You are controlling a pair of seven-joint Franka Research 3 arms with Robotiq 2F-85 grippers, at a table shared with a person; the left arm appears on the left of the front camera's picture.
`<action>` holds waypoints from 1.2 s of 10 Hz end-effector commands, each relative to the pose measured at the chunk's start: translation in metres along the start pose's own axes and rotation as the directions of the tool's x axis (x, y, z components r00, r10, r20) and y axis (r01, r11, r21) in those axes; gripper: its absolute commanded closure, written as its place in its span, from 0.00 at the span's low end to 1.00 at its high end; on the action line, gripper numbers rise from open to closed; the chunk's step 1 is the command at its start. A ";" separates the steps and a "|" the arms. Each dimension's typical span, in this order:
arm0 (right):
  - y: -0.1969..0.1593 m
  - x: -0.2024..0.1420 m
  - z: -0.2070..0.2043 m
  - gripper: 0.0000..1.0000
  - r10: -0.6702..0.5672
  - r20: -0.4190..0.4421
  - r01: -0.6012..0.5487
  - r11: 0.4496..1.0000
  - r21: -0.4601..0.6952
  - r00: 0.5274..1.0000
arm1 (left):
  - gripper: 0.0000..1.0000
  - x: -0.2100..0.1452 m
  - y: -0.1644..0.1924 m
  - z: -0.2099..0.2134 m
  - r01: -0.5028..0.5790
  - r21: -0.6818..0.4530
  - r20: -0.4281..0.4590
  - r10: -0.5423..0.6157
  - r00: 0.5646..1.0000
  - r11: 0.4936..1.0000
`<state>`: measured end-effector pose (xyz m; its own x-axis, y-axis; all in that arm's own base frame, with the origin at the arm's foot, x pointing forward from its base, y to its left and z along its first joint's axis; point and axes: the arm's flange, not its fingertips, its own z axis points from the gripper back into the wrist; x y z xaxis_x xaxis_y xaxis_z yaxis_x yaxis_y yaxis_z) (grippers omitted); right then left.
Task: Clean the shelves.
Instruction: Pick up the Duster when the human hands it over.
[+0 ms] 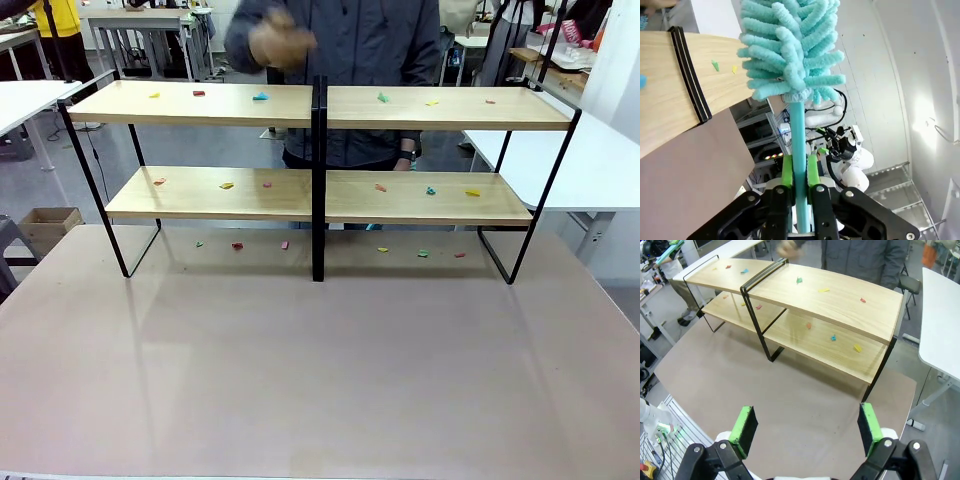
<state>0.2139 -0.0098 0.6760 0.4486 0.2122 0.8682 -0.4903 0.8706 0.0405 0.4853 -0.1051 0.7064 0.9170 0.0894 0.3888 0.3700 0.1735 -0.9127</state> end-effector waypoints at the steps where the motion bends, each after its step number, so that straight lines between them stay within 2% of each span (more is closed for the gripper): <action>1: 0.000 -0.001 0.000 0.00 -0.001 0.000 0.001 1.000 0.004 1.000 | 1.00 -0.020 -0.005 0.015 0.046 0.048 -0.089 -0.042 0.995 0.998; 2: 0.000 -0.001 0.000 0.00 -0.001 0.000 0.001 1.000 0.004 1.000 | 1.00 -0.039 -0.008 0.034 0.084 0.117 -0.183 -0.062 0.981 0.990; 3: 0.000 -0.001 0.000 0.00 -0.001 0.000 0.001 1.000 0.004 1.000 | 1.00 -0.059 -0.014 0.063 0.133 0.166 -0.222 -0.094 0.970 0.977; 5: 0.000 -0.001 0.000 0.00 -0.001 0.000 0.001 1.000 0.004 1.000 | 1.00 -0.095 -0.036 0.133 0.245 0.182 -0.276 -0.190 0.942 0.952; 7: 0.000 -0.001 0.000 0.00 -0.001 0.000 0.001 1.000 0.004 1.000 | 1.00 -0.138 -0.042 0.207 0.337 0.197 -0.350 -0.255 0.901 0.921; 9: 0.000 -0.001 0.000 0.00 -0.001 0.000 0.001 1.000 0.004 1.000 | 1.00 -0.179 -0.044 0.269 0.441 0.188 -0.356 -0.358 0.863 0.878; 10: 0.000 -0.001 0.000 0.00 -0.001 0.000 0.001 1.000 0.004 1.000 | 1.00 -0.202 -0.046 0.294 0.448 0.234 -0.360 -0.351 0.864 0.863; 12: 0.000 -0.001 0.000 0.00 -0.001 0.000 0.001 1.000 0.004 1.000 | 1.00 -0.238 -0.043 0.335 0.397 0.354 -0.297 -0.300 0.906 0.847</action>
<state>0.2139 -0.0099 0.6761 0.4486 0.2122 0.8682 -0.4904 0.8705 0.0406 0.2095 0.1905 0.7033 0.7544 -0.2898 0.5889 0.6455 0.4902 -0.5857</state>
